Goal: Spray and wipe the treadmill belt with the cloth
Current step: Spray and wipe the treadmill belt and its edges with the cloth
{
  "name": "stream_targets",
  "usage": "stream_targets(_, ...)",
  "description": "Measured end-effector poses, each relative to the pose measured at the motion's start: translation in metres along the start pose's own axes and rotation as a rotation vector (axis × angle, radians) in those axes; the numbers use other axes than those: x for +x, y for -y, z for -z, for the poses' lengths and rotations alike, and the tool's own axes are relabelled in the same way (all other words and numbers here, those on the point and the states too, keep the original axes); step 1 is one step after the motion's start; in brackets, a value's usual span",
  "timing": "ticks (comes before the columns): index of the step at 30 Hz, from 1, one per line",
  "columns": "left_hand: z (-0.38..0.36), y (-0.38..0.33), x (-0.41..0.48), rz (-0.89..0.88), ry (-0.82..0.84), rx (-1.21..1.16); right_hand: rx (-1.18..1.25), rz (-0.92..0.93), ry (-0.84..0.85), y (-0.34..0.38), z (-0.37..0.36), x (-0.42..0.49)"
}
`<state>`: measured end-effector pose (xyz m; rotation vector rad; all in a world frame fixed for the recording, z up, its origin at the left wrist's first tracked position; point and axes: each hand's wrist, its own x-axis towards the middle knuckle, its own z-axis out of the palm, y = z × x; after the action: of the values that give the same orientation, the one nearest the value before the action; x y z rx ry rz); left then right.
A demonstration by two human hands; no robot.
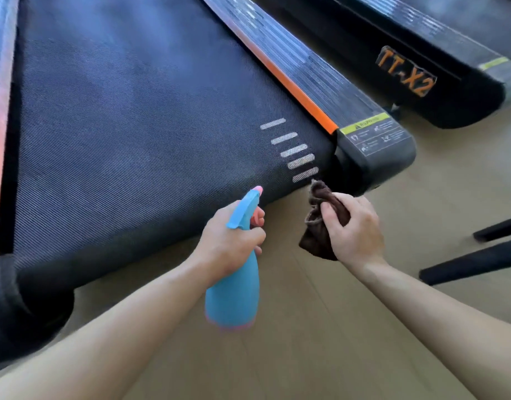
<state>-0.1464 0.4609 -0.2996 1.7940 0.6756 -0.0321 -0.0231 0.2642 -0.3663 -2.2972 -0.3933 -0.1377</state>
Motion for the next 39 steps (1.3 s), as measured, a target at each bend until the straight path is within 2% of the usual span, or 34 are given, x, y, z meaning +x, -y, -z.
stream_targets(6,-0.036,0.003,0.003,-0.02,0.046,0.052,-0.007,-0.029,-0.036,-0.008,0.006,-0.001)
stream_targets(11,-0.05,0.001,0.006,-0.003,0.0,0.097,0.017,0.035,-0.055,-0.005,0.004,0.0)
stream_targets(16,-0.047,0.003,-0.003,0.029,0.002,0.131,0.025,0.047,-0.055,-0.004,0.006,0.001)
stream_targets(20,-0.037,0.017,-0.017,0.059,-0.072,0.071,0.046,0.102,-0.063,0.002,0.003,0.005)
stream_targets(25,-0.023,0.04,-0.027,0.097,-0.132,0.123,0.086,0.118,-0.116,0.013,-0.016,0.023)
stream_targets(30,-0.005,0.029,-0.02,0.04,-0.088,0.022,-0.063,0.249,-0.204,0.026,-0.033,0.062)
stream_targets(34,0.015,0.006,-0.009,-0.024,-0.056,-0.031,-0.256,0.232,-0.281,0.046,-0.057,0.073)
stream_targets(36,0.028,-0.006,-0.003,-0.05,-0.031,-0.018,-0.252,0.331,-0.272,0.052,-0.07,0.051)
stream_targets(39,0.048,-0.017,0.002,-0.062,-0.016,0.021,-0.151,0.559,-0.12,0.063,-0.091,0.008)
